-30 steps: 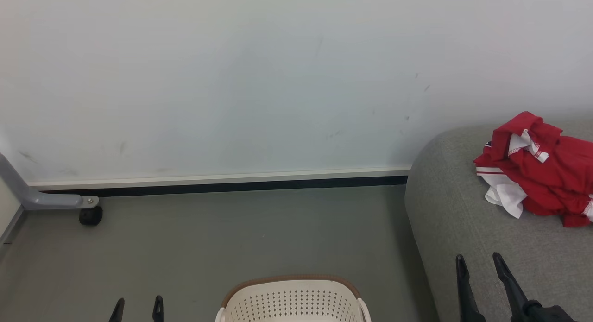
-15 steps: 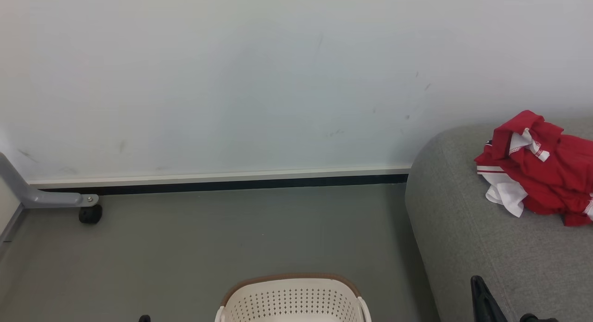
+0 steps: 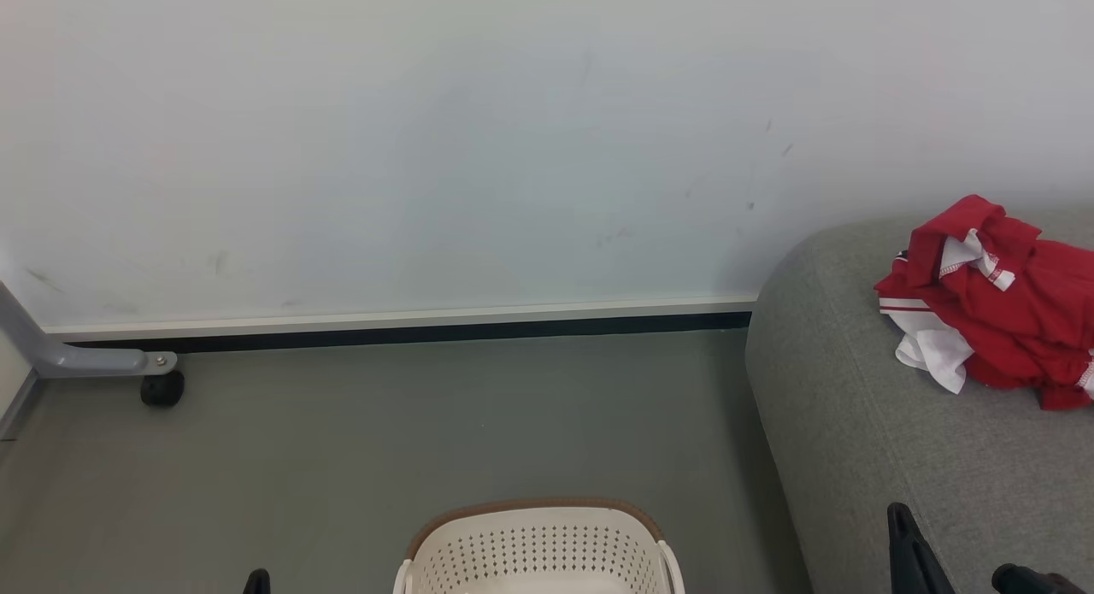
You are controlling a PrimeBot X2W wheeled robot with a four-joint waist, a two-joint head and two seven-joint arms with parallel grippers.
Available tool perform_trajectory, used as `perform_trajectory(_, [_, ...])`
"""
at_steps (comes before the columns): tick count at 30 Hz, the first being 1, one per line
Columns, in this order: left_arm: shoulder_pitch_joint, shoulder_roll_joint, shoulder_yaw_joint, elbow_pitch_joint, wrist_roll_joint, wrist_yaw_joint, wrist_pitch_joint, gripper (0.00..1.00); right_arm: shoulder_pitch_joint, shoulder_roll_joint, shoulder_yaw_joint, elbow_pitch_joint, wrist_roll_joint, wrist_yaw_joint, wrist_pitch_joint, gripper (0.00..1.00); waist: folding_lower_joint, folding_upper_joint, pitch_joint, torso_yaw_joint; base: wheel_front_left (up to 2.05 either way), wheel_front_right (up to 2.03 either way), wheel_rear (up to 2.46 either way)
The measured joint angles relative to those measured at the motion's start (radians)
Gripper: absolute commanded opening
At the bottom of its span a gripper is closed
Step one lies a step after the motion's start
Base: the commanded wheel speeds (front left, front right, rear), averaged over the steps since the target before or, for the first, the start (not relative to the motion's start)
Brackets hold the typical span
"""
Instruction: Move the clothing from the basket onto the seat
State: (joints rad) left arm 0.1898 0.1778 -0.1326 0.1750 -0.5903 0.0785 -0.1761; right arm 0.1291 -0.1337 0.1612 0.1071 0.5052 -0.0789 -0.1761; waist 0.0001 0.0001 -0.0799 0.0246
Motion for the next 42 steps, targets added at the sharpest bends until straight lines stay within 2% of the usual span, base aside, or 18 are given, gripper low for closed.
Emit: perform_trajectory(42, [-0.114,-0.059,0.102,0.052,-0.463,-0.088,0.136,0.0,-0.093,0.041,-0.135,0.089,0.497,0.088,0.133,0.0,0.0,-0.0002,0.037,-0.011,0.0,0.0,0.0])
